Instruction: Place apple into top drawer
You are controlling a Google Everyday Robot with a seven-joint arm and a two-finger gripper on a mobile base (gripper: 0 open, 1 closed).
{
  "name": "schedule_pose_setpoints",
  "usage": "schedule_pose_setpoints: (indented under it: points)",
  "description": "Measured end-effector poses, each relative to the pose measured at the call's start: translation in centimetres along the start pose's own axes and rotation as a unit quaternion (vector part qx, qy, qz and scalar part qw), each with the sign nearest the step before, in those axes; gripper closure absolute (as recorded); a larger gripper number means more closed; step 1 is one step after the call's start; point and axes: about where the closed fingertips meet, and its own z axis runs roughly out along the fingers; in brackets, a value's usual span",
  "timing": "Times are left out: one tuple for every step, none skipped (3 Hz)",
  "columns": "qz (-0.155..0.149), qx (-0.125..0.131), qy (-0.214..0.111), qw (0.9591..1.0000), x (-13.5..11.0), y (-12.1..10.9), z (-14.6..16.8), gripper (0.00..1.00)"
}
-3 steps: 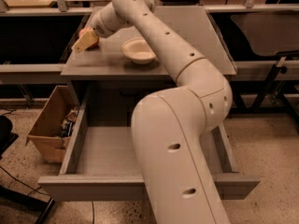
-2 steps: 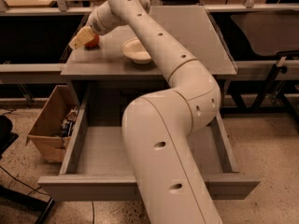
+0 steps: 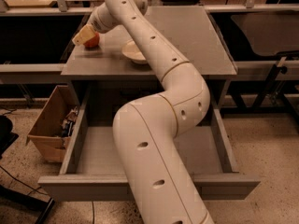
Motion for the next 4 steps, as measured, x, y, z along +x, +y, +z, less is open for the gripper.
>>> schedule_pose_setpoints:
  points:
    - [0.028, -0.004, 0.013, 0.9995, 1.8, -0.4, 0.4, 0.19]
    - [0.06, -0.054, 0.009, 0.9967, 3.4, 1.3, 1.0, 0.42]
    - [0.067, -0.067, 0.008, 0.9954, 3.5, 1.9, 1.2, 0.65]
    - [0.067, -0.067, 0.008, 0.9954, 3.5, 1.9, 1.2, 0.89]
